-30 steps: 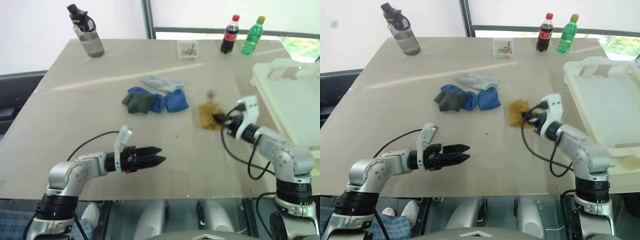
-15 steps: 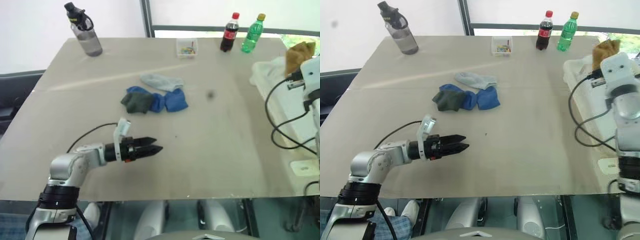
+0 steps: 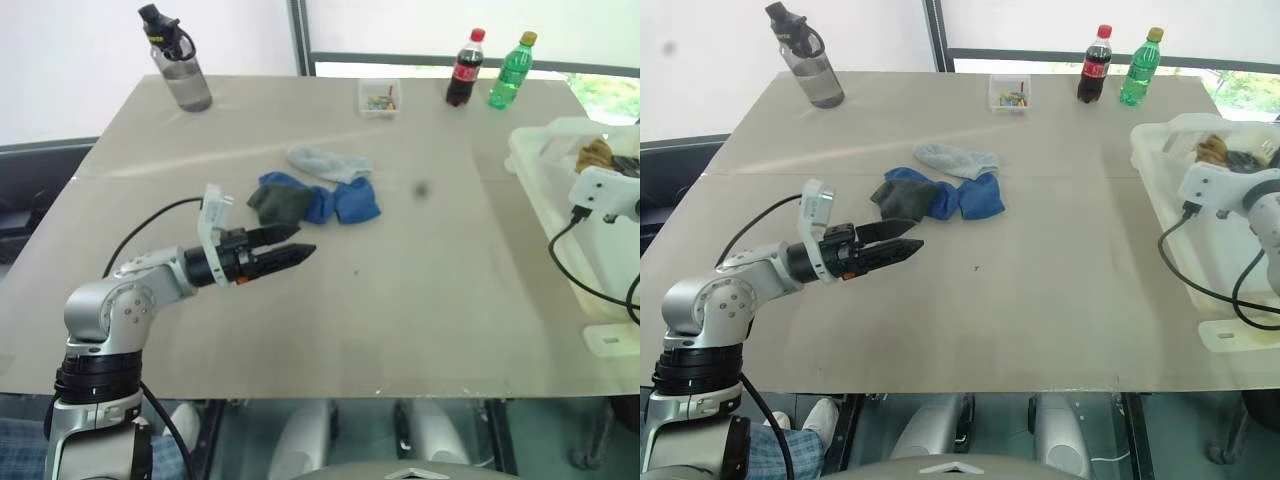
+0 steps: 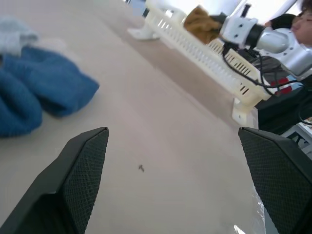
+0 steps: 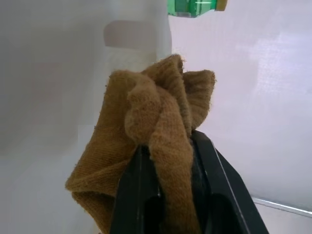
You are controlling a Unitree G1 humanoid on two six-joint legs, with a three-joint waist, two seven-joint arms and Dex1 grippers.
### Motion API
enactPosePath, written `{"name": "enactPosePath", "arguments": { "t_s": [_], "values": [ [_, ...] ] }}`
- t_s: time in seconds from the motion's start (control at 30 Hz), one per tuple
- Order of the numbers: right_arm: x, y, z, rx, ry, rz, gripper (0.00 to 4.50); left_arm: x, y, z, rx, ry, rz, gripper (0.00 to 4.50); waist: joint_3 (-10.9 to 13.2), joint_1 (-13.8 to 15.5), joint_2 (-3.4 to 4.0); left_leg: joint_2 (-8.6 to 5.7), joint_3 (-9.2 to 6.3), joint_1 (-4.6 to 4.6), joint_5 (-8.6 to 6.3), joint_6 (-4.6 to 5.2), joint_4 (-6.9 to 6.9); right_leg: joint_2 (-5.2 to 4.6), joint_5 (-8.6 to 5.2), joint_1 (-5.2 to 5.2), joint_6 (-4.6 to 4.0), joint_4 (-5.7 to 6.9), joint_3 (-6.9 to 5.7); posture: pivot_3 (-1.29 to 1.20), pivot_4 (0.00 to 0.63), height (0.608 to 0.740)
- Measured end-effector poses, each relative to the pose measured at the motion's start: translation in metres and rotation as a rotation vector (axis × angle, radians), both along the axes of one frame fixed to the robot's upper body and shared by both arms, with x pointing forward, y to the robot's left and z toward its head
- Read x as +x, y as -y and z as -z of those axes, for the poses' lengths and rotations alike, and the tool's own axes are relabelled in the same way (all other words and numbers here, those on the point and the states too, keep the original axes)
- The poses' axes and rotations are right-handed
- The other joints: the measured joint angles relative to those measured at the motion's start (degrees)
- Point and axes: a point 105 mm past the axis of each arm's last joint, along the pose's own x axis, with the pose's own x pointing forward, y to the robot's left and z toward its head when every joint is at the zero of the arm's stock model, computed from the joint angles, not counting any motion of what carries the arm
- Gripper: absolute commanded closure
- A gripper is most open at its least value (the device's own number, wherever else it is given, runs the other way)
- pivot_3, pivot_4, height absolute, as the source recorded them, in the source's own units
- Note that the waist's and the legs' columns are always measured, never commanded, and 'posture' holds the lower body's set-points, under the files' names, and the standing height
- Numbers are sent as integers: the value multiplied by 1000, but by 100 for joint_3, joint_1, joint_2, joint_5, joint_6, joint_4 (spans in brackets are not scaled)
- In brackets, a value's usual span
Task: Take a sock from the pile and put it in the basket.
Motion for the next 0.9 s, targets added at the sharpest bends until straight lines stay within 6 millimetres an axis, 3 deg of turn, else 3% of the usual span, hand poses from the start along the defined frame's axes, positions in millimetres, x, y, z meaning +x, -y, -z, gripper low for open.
{"name": "enactPosePath", "arguments": {
  "t_s": [0.03, 0.1, 0.2, 0.33, 0.4, 0.57, 0.67, 0.9],
  "values": [
    [-3, 3, 3, 17, -29, 19, 3715, -1, 0, -8, -3, 51, 2, 0, -1, 17, -1, -1, -2, 0, 0, -1, 0, -1, 0, 1, 0, 0, -1, 0, 150, 740],
    [-6, 5, 6, 23, -60, 30, 3148, -2, 1, -15, -4, 104, 7, 0, -2, 32, -2, -2, -2, 0, 1, -1, 2, -2, 0, 2, 0, 0, -1, 0, 150, 740],
    [-9, 6, 9, 30, -80, 37, 1899, -4, 3, -21, -8, 158, 16, 0, -4, 41, -6, -3, -1, 0, 1, -1, 6, -2, 0, 4, 0, 0, -1, 0, 150, 740],
    [-16, 8, 13, 31, -141, 50, 853, -5, 5, -27, -28, 212, 26, 0, -4, 95, -7, -2, -1, 0, 0, -1, 11, 1, 0, 5, 0, 3, -6, 0, 150, 740],
    [-22, 8, 16, 43, -189, 49, 53, -6, 5, -28, -33, 219, 31, 0, -4, 111, -6, -2, -2, -2, 0, -1, 12, 0, 0, 6, 0, 3, -8, 0, 150, 740],
    [-37, -9, 30, 167, -329, 4, 53, -7, 6, -31, -40, 235, 38, 0, -5, 90, -7, 0, -3, 0, -5, 9, 25, 1, 1, 7, 1, 13, -3, 0, 150, 740],
    [-52, -33, 32, 360, -422, -57, 53, -8, 7, -31, -41, 242, 54, 0, -3, 41, -9, 9, -8, 9, -13, 23, 50, 7, 1, 9, 1, 41, 5, 0, 150, 740],
    [-54, -29, 30, 473, -430, -35, 53, -6, 7, -31, -39, 247, 58, 0, -1, -17, -9, 6, 8, 28, -13, 24, 58, 8, -1, 7, 0, 82, 21, 0, 150, 740]
  ]
}}
